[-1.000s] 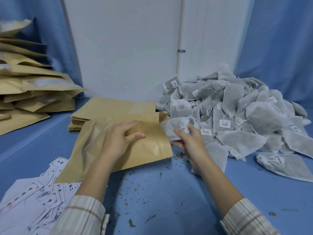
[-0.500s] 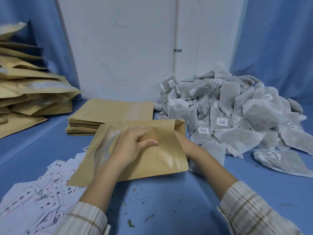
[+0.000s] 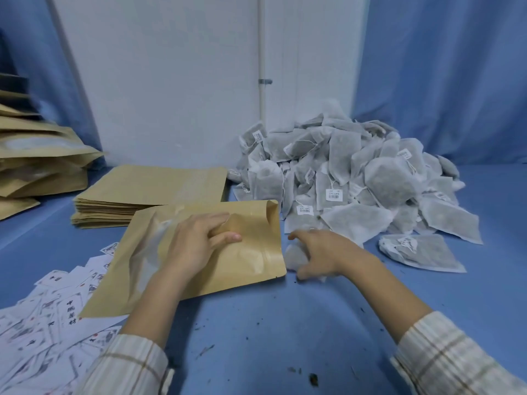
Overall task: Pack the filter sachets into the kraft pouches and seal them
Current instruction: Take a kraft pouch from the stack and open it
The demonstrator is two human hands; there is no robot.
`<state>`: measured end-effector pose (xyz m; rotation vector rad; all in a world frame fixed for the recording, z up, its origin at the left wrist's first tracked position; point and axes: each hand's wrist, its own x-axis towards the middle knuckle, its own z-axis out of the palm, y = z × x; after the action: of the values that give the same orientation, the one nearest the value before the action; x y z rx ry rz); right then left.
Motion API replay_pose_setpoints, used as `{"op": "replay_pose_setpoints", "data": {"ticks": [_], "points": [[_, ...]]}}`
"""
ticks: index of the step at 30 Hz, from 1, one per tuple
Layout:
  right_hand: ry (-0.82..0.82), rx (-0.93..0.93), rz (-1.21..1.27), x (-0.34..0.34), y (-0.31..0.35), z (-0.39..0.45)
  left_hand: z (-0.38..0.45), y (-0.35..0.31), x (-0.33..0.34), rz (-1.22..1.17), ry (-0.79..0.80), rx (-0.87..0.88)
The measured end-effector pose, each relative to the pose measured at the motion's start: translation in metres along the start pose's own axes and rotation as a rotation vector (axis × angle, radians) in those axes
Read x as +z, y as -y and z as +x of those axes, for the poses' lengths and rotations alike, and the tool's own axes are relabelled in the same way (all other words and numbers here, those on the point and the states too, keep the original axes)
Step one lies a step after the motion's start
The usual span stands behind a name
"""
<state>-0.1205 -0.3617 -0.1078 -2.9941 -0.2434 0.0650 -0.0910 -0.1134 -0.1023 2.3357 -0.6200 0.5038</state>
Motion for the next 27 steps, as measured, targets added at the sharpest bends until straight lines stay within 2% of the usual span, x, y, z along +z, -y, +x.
{"op": "replay_pose_setpoints", "data": {"ticks": [4,6,8,10,14,16,17,20,23,25,26,27], "points": [[-0.453,0.13,0.596,-0.008,-0.022,0.001,-0.002,0.004,-0.005,-0.018,-0.053,-0.04],[-0.61,0.23,1.14,-0.013,-0.028,0.0,-0.002,0.005,-0.006,-0.025,-0.049,-0.042],[-0.561,0.245,1.685,-0.016,-0.022,-0.002,-0.003,0.004,-0.007,-0.049,-0.044,-0.044],[-0.475,0.204,1.847,-0.016,-0.015,-0.003,-0.003,0.003,-0.007,-0.068,-0.051,-0.043],[-0.304,0.135,1.92,-0.002,0.016,0.002,-0.002,-0.005,-0.006,-0.122,-0.074,-0.036],[-0.179,0.08,1.88,0.003,0.034,0.004,-0.001,-0.01,-0.006,-0.146,-0.07,-0.025],[-0.135,0.069,1.77,0.005,0.041,0.006,-0.001,-0.012,-0.006,-0.142,-0.075,-0.013],[-0.162,0.038,1.274,0.002,0.055,0.014,0.001,-0.016,-0.005,-0.146,-0.065,0.032],[-0.062,0.069,1.219,-0.003,0.065,0.026,0.0,-0.017,0.0,-0.112,-0.006,0.067],[0.115,-0.04,1.087,-0.007,0.065,0.03,-0.002,-0.015,0.0,-0.136,0.023,0.074],[0.151,-0.11,1.005,-0.007,0.061,0.031,-0.003,-0.013,0.0,-0.137,0.015,0.071],[0.107,-0.182,0.908,-0.007,0.056,0.032,-0.003,-0.01,-0.001,-0.115,-0.009,0.057]]}}
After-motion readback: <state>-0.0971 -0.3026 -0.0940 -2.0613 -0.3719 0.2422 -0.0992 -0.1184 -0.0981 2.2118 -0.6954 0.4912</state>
